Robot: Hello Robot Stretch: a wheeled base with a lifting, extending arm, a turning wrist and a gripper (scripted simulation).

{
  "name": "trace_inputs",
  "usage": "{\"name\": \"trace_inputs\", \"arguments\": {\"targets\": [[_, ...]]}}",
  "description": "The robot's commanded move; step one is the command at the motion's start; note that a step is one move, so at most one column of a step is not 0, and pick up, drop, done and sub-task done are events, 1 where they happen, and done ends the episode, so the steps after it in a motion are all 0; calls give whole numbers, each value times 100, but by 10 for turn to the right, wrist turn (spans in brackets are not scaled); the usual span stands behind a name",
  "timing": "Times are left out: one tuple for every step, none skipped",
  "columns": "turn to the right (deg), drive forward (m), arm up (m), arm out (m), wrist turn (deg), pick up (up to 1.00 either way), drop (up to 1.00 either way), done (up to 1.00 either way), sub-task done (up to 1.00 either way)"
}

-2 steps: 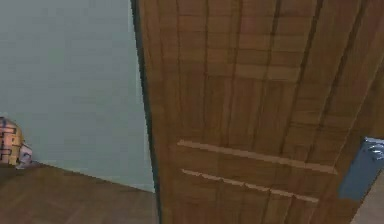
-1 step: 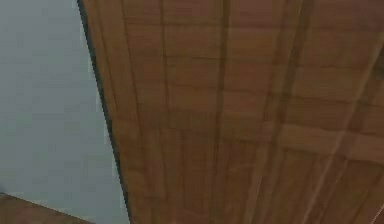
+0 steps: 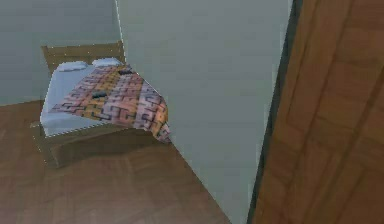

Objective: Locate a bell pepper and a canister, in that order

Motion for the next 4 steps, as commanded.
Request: {"name": "trace_inputs", "arguments": {"targets": [[-270,0,0,0,0,0,0,0,0],[0,45,0,0,0,0,0,0,0],[-450,0,0,0,0,0,0,0,0],[-30,0,0,0,0,0,0,0,0]]}}
